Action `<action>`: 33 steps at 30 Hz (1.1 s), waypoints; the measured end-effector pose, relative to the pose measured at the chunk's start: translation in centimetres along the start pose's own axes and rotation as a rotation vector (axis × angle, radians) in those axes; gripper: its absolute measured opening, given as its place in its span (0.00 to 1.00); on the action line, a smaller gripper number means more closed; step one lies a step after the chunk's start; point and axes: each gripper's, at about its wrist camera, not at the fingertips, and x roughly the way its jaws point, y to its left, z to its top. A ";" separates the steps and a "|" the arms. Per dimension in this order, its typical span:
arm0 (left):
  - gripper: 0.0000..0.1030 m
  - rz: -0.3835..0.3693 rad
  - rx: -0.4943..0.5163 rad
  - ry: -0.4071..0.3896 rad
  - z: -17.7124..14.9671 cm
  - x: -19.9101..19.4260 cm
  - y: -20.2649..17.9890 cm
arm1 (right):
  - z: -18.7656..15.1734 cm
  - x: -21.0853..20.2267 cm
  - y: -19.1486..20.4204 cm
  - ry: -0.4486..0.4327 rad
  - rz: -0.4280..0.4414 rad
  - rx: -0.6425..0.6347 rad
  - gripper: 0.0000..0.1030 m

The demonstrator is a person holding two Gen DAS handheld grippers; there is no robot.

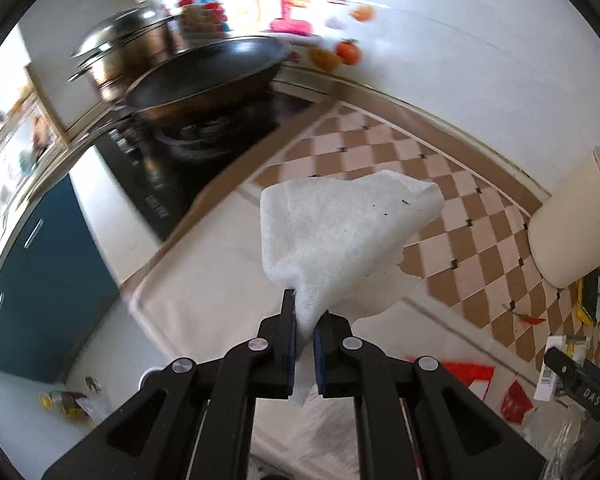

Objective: Collect trash
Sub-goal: 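Grasp the white tissue with the left tool while the right tool grasps the green-white box, then carry the tissue and green-white box over the bin with both tools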

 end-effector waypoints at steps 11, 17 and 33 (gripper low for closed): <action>0.04 0.086 -0.161 -0.033 -8.1 -5.7 18.0 | -7.8 -6.2 16.7 -0.051 0.116 -0.221 0.95; 0.04 0.158 -0.322 0.037 -15.2 -5.9 30.2 | -15.5 -6.2 28.1 -0.016 0.206 -0.369 0.95; 0.05 0.101 -0.736 0.472 -38.9 21.3 52.3 | -43.1 20.3 53.2 0.397 0.291 -0.832 0.95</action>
